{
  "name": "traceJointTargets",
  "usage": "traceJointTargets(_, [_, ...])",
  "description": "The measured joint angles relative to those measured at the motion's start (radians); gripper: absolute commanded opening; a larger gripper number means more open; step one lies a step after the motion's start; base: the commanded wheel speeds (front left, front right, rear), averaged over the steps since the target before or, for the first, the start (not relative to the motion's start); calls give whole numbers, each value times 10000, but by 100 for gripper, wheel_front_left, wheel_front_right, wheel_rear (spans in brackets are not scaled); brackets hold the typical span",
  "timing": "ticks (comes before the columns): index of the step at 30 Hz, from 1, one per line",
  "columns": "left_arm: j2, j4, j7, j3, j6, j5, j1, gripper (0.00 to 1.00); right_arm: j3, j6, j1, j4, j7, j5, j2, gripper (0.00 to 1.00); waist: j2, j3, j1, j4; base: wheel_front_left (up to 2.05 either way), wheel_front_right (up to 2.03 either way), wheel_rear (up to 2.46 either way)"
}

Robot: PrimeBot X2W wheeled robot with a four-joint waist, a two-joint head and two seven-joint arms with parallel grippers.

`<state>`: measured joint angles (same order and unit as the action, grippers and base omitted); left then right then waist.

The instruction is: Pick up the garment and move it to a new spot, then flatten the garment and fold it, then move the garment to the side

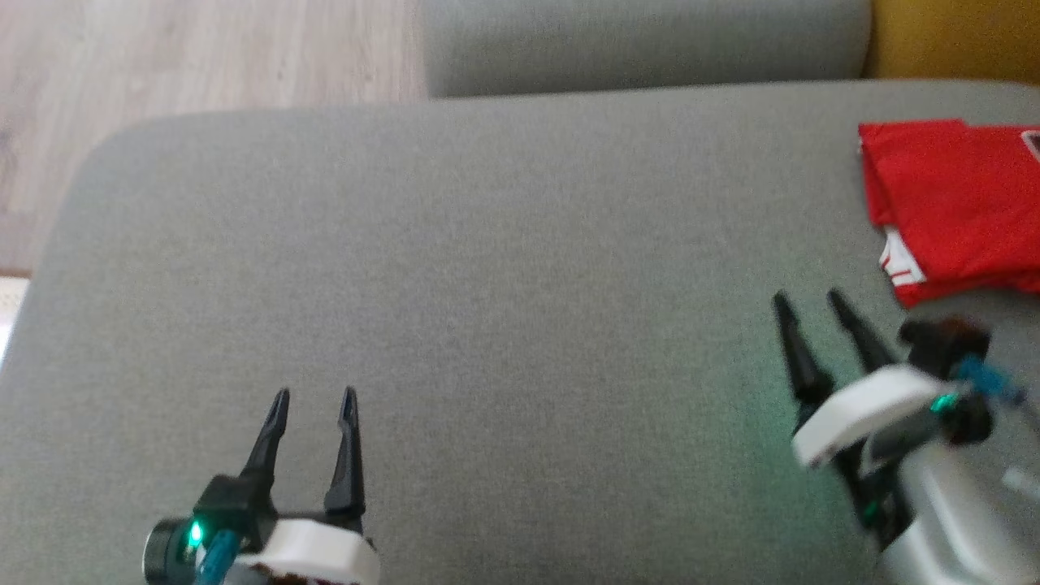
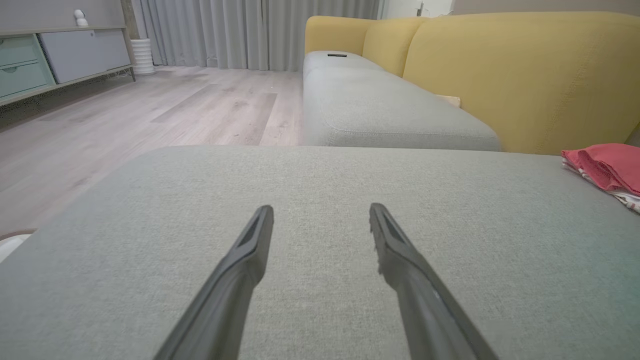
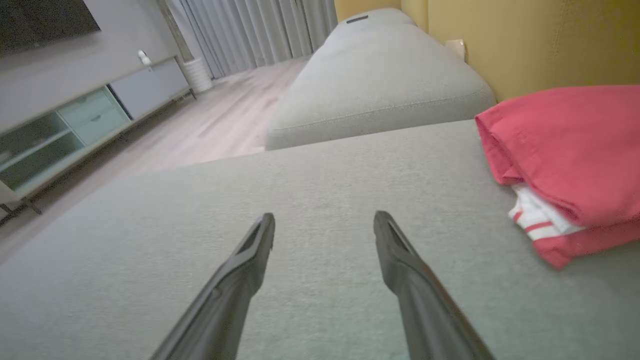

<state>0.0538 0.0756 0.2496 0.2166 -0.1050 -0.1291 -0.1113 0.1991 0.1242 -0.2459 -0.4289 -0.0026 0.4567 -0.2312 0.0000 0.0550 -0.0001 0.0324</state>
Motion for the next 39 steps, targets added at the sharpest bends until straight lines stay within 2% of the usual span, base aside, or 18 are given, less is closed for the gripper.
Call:
traceJointTargets(4, [6,38,0,-253,155,0,-436,100,593,0,919,-303,-1891,84,527,100,0,-606,0,114,0,0,0])
traceJointTargets(7, [10,-176,0,-518,276,4,-798,100,830,0,1627,-462,-2391,-148,663,100,0,-989,0,221,0,0,0])
traceJointTargets(9, [8,-378,0,-700,385,35,-1045,100,589,0,1992,-222,-2449,-514,773,100,0,-1207,0,270,0,0,0])
traceJointTargets(15, [15,-991,0,-1039,715,238,-1692,100,-349,0,2836,1628,-2483,-1873,1356,100,0,-1613,-1,302,0,0,0])
traceJointTargets(21, [15,-1091,0,-1058,890,399,-2146,100,-562,0,3808,1785,-2483,-2403,1593,100,0,-1805,0,255,0,0,0])
traceJointTargets(39, [15,-1074,0,-1087,1018,485,-2154,100,-669,0,3816,1726,-2483,-2575,1820,100,0,-1901,0,147,0,0,0])
